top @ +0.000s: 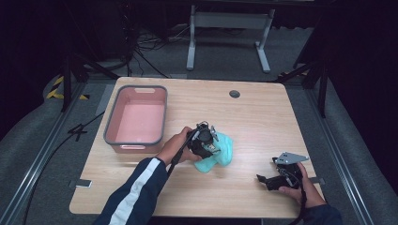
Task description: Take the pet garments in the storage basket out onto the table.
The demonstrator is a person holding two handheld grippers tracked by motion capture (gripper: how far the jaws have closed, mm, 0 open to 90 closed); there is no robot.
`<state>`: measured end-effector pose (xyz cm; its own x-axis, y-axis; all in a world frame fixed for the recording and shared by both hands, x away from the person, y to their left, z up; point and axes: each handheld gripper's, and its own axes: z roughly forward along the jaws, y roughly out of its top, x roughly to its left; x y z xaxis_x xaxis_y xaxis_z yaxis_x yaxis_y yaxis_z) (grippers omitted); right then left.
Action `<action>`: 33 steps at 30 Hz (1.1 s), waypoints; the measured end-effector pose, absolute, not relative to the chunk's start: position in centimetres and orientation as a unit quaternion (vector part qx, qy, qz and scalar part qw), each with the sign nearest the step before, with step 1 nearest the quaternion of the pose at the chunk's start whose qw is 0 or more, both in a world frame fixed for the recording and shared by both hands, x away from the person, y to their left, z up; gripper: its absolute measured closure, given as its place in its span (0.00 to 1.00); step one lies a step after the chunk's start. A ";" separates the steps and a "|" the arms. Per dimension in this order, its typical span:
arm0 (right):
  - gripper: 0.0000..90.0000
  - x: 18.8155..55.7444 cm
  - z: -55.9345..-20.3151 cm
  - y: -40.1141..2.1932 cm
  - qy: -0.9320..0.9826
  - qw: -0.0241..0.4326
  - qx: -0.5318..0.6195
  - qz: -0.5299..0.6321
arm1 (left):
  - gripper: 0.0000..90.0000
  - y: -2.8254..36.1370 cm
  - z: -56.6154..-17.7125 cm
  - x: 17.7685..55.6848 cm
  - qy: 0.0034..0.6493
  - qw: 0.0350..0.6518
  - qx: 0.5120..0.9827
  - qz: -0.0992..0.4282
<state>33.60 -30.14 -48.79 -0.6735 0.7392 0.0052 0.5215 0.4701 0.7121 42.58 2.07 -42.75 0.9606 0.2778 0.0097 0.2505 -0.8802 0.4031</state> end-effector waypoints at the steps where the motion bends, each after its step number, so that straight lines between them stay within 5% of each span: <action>1: 0.02 33.6 -48.8 -30.1 0.843 0.154 0.374 0.354 | 0.67 2.1 -43.0 42.6 0.138 0.200 0.969 0.033; 12: 0.02 33.6 -48.8 -30.1 0.843 0.153 0.374 0.355 | 0.27 2.4 -43.7 42.9 0.171 0.192 0.966 0.027; 33: 0.02 33.5 -48.8 -30.1 0.843 0.153 0.374 0.354 | 0.20 4.2 -39.5 40.9 0.138 0.235 0.958 0.090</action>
